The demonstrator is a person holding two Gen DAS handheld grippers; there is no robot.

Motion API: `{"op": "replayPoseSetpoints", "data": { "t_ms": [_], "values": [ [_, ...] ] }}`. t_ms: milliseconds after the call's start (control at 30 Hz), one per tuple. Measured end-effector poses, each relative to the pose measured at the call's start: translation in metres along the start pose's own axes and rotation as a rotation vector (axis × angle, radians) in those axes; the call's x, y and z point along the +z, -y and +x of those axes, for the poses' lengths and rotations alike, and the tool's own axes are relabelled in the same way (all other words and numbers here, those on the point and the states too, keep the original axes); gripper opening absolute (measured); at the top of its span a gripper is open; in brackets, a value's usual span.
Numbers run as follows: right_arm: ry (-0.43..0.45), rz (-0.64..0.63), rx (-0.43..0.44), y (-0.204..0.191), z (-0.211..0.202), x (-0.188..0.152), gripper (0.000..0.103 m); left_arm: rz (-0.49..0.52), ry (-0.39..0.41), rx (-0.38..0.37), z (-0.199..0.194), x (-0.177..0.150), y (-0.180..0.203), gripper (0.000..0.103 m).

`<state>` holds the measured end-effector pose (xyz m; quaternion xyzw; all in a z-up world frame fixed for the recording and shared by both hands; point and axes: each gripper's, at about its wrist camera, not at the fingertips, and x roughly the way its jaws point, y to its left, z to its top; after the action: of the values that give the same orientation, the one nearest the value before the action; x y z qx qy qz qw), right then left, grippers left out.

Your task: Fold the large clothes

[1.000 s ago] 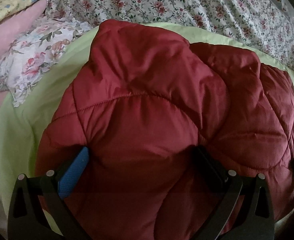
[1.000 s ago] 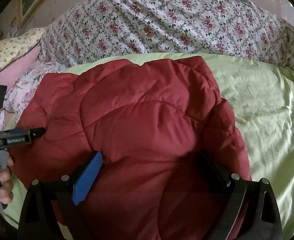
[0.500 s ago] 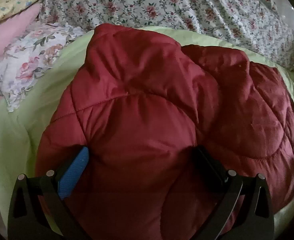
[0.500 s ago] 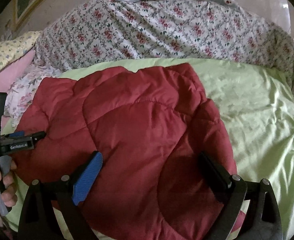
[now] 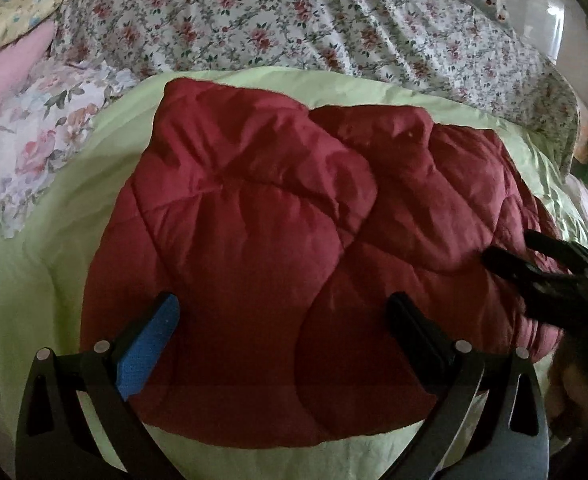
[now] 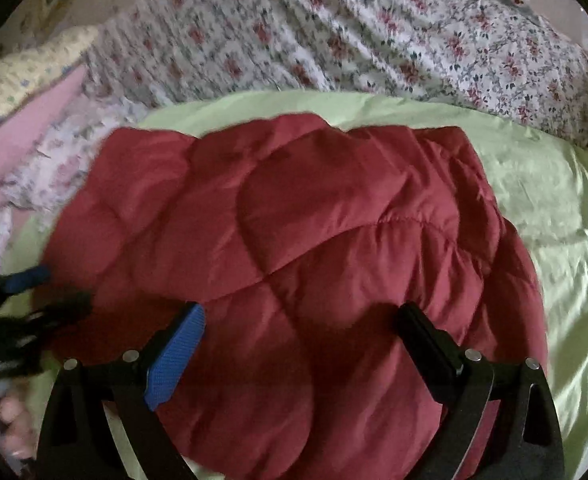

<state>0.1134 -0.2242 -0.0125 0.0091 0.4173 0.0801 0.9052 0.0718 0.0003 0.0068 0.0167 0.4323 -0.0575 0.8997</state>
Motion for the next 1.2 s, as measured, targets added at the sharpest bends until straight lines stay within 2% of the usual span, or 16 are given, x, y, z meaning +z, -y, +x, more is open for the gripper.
{"op": "replayPoseSetpoints", "data": {
  "t_ms": [133, 333, 533, 800, 1000, 1200],
  "values": [
    [-0.013, 0.042, -0.028, 0.018, 0.02, 0.015, 0.099, 0.025, -0.018, 0.041, 0.022, 0.018, 0.004, 0.103],
    [-0.037, 0.079, -0.028, 0.04, 0.037, 0.033, 0.099, -0.006, -0.049, 0.067, 0.062, 0.047, 0.004, 0.103],
    [0.019, 0.114, -0.006, 0.049, 0.037, 0.022, 0.099, -0.03, -0.042, 0.053, 0.072, 0.043, 0.001, 0.103],
    [0.048, 0.136, 0.002, 0.052, 0.036, 0.025, 0.099, -0.044, -0.042, 0.021, 0.083, 0.046, -0.006, 0.103],
    [0.093, 0.183, -0.014, 0.057, 0.018, 0.021, 0.099, -0.037, -0.037, 0.02, 0.085, 0.044, -0.008, 0.103],
    [0.138, 0.142, -0.028, 0.041, -0.028, 0.002, 0.099, -0.038, -0.029, 0.024, 0.084, 0.043, -0.007, 0.103]
  ]
}}
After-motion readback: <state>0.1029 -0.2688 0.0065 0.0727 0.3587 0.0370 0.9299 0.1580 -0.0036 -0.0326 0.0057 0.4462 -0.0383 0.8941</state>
